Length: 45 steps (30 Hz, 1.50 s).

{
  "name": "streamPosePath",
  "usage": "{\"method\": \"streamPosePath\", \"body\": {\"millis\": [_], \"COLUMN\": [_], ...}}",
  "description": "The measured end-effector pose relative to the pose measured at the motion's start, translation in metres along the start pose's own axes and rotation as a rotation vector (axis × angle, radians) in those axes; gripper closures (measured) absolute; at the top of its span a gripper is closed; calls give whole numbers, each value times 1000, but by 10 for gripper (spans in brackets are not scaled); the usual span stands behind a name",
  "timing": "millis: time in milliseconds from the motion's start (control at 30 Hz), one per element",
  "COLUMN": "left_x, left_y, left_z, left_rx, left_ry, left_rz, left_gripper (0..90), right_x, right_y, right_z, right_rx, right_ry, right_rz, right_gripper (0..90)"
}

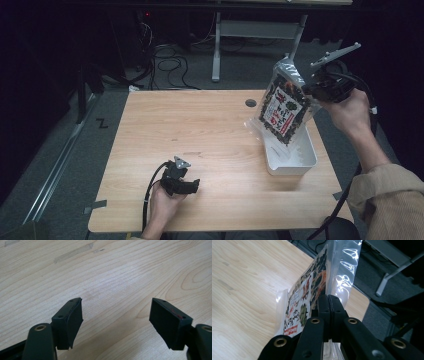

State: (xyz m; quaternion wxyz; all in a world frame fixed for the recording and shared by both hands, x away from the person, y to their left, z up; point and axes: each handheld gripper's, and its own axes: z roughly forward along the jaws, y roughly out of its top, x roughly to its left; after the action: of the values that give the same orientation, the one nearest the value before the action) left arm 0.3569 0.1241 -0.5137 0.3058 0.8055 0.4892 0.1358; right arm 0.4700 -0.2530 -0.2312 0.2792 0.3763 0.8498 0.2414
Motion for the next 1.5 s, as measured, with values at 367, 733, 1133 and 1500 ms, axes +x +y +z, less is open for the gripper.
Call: {"method": "streamPosePath", "body": {"millis": [367, 733, 1133, 1500], "left_x": [-1, -1, -1, -2], "left_y": [0, -1, -1, -1], "left_z": [1, 1, 2, 3], "left_rx": [-1, 2, 3, 5], "left_ry": [3, 3, 1, 1], "left_rz": [-2, -3, 1, 6], "left_gripper": [271, 273, 274, 276], "right_x": [-14, -20, -18, -12], "right_y": [-18, -36, -47, -53], "right_z": [3, 14, 30, 45], "right_rx": [34, 48, 76, 96], "right_ry": [-51, -53, -34, -26], "right_rz": [3, 16, 18, -1], "right_gripper": [900, 900, 900, 900]}}
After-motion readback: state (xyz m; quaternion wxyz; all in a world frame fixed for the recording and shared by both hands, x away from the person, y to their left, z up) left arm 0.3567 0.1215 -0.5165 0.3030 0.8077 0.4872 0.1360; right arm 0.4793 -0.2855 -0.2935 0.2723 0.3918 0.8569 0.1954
